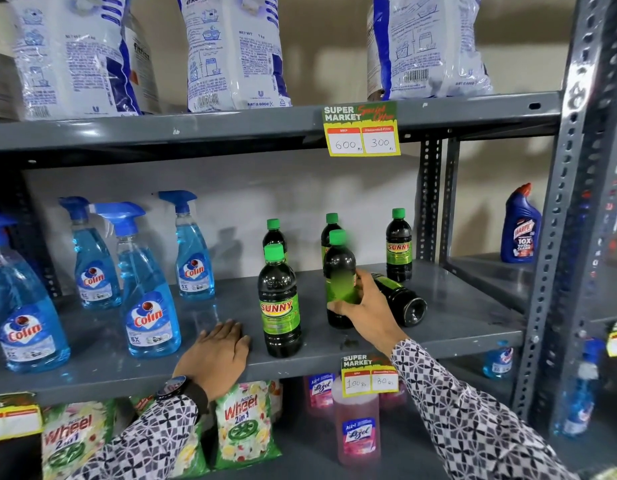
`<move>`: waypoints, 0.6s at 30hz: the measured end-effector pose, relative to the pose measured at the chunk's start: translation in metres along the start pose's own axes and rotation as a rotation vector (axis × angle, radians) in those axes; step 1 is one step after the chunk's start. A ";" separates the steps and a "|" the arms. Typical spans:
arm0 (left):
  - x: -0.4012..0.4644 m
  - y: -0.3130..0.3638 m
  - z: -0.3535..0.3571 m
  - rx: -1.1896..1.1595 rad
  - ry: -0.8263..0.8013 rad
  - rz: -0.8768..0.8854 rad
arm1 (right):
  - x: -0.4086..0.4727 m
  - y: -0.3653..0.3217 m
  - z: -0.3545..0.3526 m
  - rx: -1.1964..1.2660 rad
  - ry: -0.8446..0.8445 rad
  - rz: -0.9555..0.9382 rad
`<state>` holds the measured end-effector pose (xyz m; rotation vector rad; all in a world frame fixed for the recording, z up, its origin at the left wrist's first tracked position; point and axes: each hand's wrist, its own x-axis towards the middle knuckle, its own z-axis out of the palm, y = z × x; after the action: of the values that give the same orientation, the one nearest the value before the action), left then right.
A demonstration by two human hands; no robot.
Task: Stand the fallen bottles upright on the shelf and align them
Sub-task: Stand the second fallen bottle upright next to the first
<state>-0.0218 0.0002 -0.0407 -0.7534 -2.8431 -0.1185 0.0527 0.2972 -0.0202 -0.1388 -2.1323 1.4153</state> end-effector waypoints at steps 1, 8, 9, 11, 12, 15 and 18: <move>0.000 0.000 0.000 0.002 0.000 0.001 | 0.000 -0.001 0.001 -0.007 0.016 -0.011; -0.002 0.001 -0.002 0.072 -0.012 0.025 | 0.004 0.004 0.002 0.022 -0.016 -0.021; -0.002 0.002 -0.003 0.072 -0.013 0.025 | 0.005 0.005 0.001 0.024 -0.026 -0.014; -0.003 0.002 -0.004 0.063 -0.012 0.021 | 0.005 0.006 0.002 0.016 -0.015 -0.017; -0.003 0.002 -0.004 0.060 -0.015 0.020 | 0.004 0.006 0.002 0.007 -0.003 -0.019; -0.003 0.002 -0.005 0.082 -0.024 0.028 | -0.001 0.004 -0.001 -0.014 0.022 -0.026; -0.002 0.003 -0.005 0.054 -0.021 0.015 | -0.008 0.003 -0.008 -0.036 0.034 -0.044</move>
<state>-0.0176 0.0006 -0.0358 -0.7689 -2.8476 -0.0322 0.0626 0.3019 -0.0237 -0.1284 -2.1212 1.3408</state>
